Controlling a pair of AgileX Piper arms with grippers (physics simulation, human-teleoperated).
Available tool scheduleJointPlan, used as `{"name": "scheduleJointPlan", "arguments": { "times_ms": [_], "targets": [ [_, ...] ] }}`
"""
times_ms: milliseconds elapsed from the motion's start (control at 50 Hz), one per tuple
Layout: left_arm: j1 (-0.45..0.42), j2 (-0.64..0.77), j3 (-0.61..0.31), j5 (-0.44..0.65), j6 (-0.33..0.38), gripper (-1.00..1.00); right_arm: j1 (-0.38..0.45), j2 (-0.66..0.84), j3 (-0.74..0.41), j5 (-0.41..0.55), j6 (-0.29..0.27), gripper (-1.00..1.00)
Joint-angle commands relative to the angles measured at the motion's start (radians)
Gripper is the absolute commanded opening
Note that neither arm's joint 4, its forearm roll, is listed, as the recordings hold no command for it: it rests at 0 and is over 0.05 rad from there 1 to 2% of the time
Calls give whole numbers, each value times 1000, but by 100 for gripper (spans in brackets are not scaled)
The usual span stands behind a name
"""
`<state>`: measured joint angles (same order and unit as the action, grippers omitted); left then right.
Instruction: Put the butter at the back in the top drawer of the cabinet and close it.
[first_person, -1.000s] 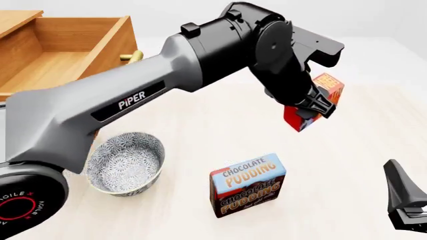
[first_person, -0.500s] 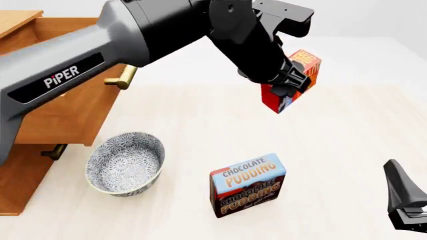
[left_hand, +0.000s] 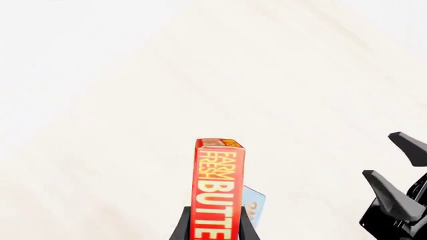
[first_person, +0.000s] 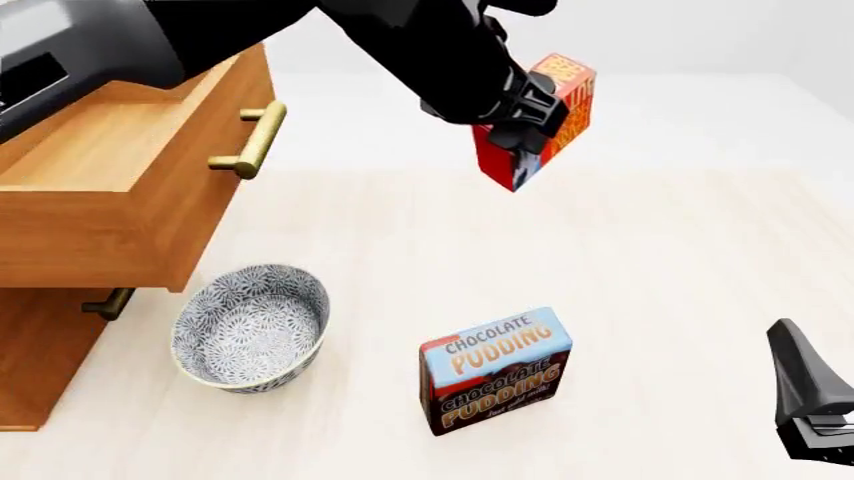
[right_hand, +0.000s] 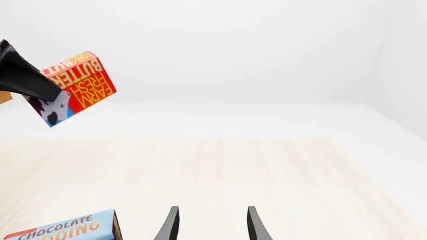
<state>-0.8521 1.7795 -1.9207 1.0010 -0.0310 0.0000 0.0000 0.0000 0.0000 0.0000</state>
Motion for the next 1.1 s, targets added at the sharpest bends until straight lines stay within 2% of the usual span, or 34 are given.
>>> {"name": "scheduleJointPlan", "arguments": {
  "times_ms": [20,600,660,720,820,1100],
  "targets": [
    [41,-74,17,11,27,-100,0,0,0,0,0,100],
    [171,-219,86,57,64,-100,0,0,0,0,0,100],
    [212,-270,115,45,101,-100,0,0,0,0,0,100],
    [199,-262,103,59,84,-100,0,0,0,0,0,100],
    [239,-303,117,72,106,-100,0,0,0,0,0,100],
    [312,-366,127,106,104,-100,0,0,0,0,0,100]
  ]
}}
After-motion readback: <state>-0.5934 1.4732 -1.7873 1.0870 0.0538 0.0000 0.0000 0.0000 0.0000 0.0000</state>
